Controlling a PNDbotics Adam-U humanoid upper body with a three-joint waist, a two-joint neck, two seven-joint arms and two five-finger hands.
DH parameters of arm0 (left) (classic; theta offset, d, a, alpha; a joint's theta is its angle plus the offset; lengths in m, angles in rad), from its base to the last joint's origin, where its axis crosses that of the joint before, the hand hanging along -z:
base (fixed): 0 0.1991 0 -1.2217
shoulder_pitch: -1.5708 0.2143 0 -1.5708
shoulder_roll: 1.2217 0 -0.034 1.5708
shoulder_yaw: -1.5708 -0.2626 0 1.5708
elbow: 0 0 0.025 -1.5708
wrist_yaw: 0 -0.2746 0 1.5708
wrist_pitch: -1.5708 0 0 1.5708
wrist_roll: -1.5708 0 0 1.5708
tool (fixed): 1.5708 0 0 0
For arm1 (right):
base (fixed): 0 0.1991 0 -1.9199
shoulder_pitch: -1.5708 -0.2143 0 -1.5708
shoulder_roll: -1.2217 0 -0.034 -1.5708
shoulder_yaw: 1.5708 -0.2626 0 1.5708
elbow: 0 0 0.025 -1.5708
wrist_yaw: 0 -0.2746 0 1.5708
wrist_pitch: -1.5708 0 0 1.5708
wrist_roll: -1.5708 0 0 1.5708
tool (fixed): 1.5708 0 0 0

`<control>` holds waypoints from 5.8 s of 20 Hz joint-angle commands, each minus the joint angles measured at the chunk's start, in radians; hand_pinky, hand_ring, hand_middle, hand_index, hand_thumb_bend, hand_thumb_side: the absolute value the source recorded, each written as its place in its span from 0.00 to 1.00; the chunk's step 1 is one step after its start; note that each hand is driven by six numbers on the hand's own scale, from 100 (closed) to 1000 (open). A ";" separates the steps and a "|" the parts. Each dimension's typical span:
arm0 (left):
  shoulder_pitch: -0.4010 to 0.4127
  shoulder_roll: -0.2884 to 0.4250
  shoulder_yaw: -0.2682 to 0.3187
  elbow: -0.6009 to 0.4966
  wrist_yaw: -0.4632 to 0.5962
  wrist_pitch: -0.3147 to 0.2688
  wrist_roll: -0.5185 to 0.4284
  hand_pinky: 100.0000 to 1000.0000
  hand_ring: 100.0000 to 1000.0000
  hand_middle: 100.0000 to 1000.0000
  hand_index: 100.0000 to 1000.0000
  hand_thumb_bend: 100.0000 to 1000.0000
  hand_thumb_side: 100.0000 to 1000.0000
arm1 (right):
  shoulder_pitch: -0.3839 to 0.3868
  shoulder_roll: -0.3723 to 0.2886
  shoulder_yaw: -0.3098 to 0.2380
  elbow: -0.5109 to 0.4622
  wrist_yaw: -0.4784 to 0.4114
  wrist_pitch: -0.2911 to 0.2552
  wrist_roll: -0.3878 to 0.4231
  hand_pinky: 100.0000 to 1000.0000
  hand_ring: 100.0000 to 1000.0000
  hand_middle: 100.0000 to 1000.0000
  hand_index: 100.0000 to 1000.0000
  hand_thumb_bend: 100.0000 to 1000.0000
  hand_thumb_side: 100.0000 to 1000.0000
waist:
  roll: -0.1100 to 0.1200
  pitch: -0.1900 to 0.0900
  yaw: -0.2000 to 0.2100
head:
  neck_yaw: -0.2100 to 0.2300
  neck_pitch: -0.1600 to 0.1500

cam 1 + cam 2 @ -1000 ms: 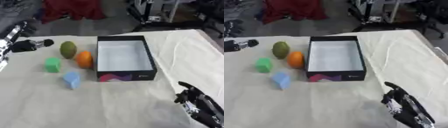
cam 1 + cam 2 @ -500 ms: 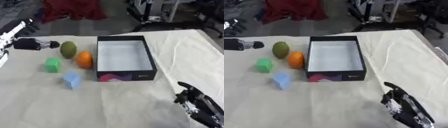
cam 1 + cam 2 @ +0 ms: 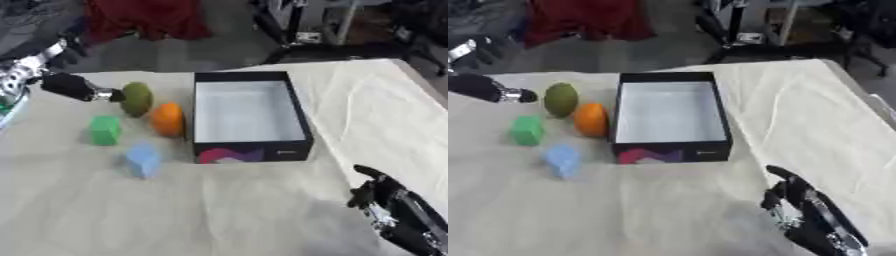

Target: Pick up objects on the table and place them in the box.

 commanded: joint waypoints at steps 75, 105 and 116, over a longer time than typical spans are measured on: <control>-0.406 -0.545 -0.035 0.424 -0.586 -0.338 -0.314 0.59 0.49 0.52 0.68 0.22 0.12 | -0.005 -0.002 0.012 -0.009 -0.002 0.000 0.022 0.82 0.51 0.43 0.91 0.00 0.41 | -0.009 -0.026 -0.033 | -0.041 -0.002; -0.452 -0.296 0.135 0.431 -0.789 -0.234 -0.256 0.73 0.68 0.74 0.85 0.83 0.45 | 0.002 -0.006 0.005 -0.007 0.007 0.000 0.017 0.82 0.51 0.43 0.92 0.00 0.41 | -0.002 -0.031 -0.010 | -0.065 -0.002; -0.366 -0.398 0.280 0.693 -0.921 -0.075 -0.309 0.70 0.64 0.70 0.82 0.74 0.37 | -0.002 -0.003 0.004 -0.008 0.004 0.001 0.016 0.82 0.51 0.43 0.92 0.00 0.41 | -0.008 -0.027 -0.016 | -0.082 -0.002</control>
